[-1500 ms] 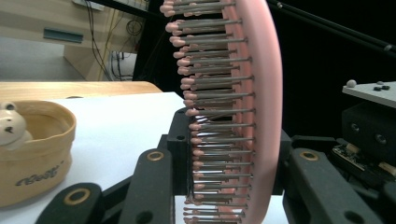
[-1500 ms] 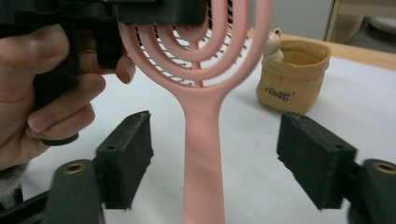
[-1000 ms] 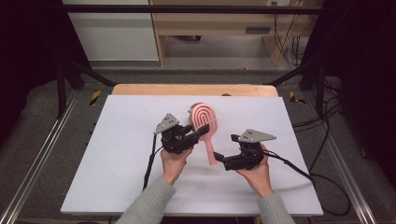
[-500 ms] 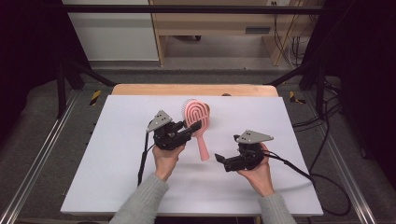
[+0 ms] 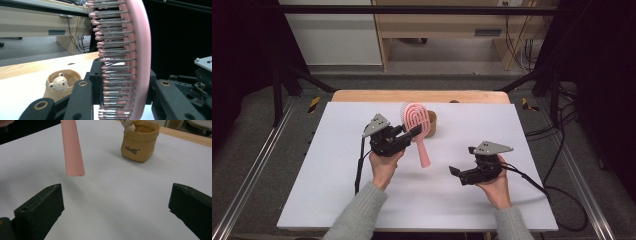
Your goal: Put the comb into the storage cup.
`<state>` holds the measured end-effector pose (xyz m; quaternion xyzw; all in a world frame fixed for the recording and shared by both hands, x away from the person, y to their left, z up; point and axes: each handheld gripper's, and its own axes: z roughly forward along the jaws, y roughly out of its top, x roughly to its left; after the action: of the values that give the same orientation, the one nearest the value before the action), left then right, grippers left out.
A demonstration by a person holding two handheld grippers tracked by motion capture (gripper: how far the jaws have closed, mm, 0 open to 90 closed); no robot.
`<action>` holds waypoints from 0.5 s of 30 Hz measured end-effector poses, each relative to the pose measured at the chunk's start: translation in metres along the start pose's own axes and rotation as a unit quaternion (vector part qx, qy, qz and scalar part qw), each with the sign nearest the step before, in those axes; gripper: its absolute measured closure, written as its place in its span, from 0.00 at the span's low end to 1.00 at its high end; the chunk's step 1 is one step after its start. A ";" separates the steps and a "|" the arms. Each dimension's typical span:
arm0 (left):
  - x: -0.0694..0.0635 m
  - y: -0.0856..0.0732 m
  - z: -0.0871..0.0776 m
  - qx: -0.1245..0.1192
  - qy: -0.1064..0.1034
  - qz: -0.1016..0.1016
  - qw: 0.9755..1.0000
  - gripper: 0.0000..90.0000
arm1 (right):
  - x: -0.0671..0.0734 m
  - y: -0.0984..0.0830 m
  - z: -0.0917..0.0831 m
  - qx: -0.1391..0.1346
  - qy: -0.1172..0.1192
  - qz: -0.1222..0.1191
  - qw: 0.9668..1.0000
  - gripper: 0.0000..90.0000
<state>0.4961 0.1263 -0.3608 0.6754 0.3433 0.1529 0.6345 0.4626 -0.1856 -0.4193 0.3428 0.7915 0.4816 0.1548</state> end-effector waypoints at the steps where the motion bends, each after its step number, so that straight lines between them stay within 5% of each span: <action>1: 0.000 0.001 0.000 0.000 0.001 0.002 1.000 0.71 | -0.001 -0.001 -0.001 0.002 -0.001 -0.002 1.000 0.00; 15: 0.006 0.014 0.001 0.002 0.012 0.015 1.000 0.71 | -0.017 -0.014 -0.014 -0.024 0.007 0.016 1.000 0.00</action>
<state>0.5044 0.1301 -0.3486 0.6802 0.3407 0.1700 0.6264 0.4609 -0.2109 -0.4260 0.3478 0.7753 0.5056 0.1496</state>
